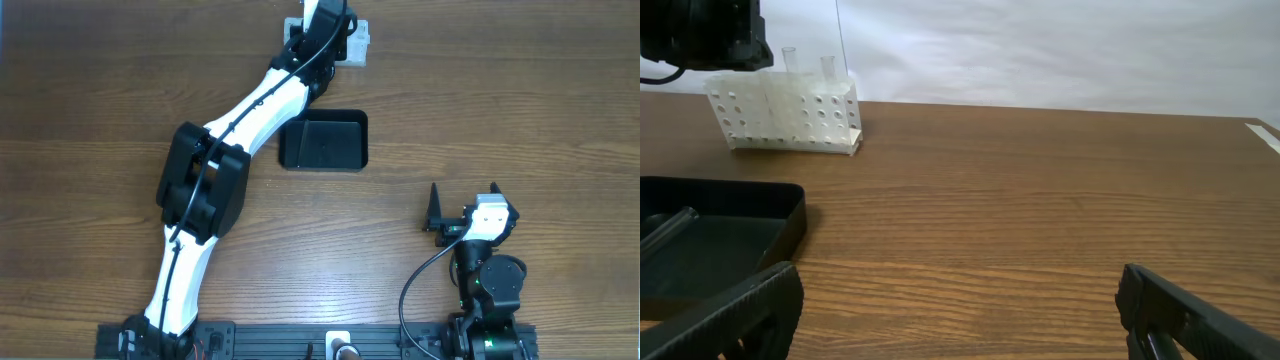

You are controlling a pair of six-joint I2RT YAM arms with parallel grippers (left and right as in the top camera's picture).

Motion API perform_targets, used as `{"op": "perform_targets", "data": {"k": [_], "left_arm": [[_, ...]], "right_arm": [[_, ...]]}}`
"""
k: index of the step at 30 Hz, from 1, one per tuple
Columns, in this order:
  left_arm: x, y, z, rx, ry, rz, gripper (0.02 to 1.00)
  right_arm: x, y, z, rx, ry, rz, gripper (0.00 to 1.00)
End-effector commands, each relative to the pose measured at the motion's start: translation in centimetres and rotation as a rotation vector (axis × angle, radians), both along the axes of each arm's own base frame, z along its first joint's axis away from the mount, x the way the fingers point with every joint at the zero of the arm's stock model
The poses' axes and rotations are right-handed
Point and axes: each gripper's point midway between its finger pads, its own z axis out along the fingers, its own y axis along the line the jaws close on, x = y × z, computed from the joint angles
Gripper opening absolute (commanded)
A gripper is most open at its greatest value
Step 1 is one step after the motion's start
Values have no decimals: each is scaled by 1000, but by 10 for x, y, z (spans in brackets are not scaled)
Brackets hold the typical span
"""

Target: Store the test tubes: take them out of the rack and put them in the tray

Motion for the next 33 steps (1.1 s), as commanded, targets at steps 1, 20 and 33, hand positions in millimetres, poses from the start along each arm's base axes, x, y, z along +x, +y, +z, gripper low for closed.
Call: {"op": "perform_targets", "data": {"k": [1,20,33], "left_arm": [[6,3,0,-1,-10,3,117],[-19,17,179,-9,-216,-44,75],[-132,39,90,-2,343,53,40]], "right_arm": [[0,3,-3,-4,6,13,993],[0,3,-3,-4,6,13,993],[0,3,-3,-4,6,13,993]]}}
